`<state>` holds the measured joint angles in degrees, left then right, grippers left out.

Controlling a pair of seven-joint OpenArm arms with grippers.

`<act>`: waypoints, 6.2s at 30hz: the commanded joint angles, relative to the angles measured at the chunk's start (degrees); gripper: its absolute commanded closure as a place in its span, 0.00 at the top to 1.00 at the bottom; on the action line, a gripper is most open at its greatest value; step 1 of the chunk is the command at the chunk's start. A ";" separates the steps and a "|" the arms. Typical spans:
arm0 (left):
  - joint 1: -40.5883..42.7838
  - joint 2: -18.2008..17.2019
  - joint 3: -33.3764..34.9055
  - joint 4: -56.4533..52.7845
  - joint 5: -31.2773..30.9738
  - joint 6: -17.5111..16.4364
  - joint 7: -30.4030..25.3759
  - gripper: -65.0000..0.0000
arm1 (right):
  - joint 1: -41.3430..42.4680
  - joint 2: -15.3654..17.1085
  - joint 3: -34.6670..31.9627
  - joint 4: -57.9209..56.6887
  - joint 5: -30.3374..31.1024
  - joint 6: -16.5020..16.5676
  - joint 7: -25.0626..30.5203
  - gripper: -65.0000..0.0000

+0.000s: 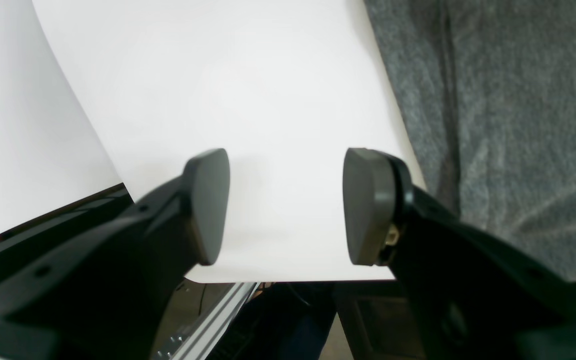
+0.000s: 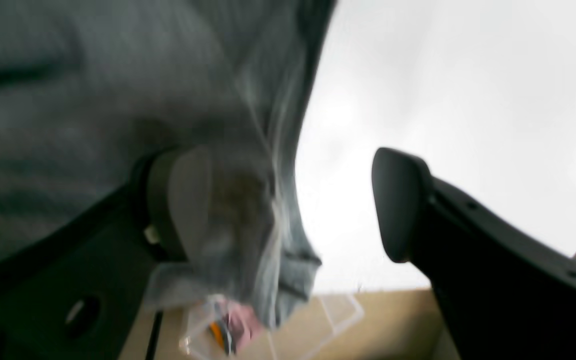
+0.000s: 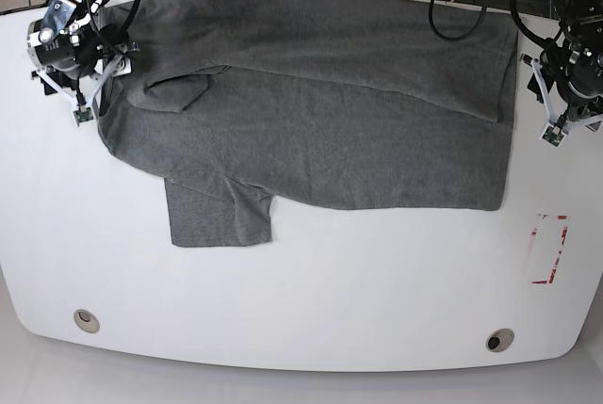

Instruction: Layout the t-shirt on the table in an organized manner, then fold the t-shirt properly

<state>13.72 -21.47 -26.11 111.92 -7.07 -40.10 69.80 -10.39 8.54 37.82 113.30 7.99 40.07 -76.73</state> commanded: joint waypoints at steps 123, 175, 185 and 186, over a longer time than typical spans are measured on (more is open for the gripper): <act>-43.39 6.13 8.92 -73.54 6.06 0.10 -33.18 0.00 | 37.78 3.73 -20.64 -64.28 0.23 -0.07 41.52 0.00; -27.91 7.63 8.57 -25.98 5.71 0.10 -17.62 0.00 | 22.22 3.64 -20.46 -7.76 0.49 -0.07 7.94 0.00; -21.23 7.63 8.57 -17.02 5.71 0.10 -12.70 0.00 | 11.23 3.29 -20.28 1.39 0.49 -0.07 7.94 0.00; -20.53 7.63 8.57 -16.40 5.71 0.10 -12.44 0.00 | 10.52 3.29 -20.28 1.83 0.49 -0.07 7.94 0.00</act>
<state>-6.96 -13.04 -17.30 93.17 -1.48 -40.36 57.25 0.30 11.27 17.28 112.99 8.36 40.12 -69.67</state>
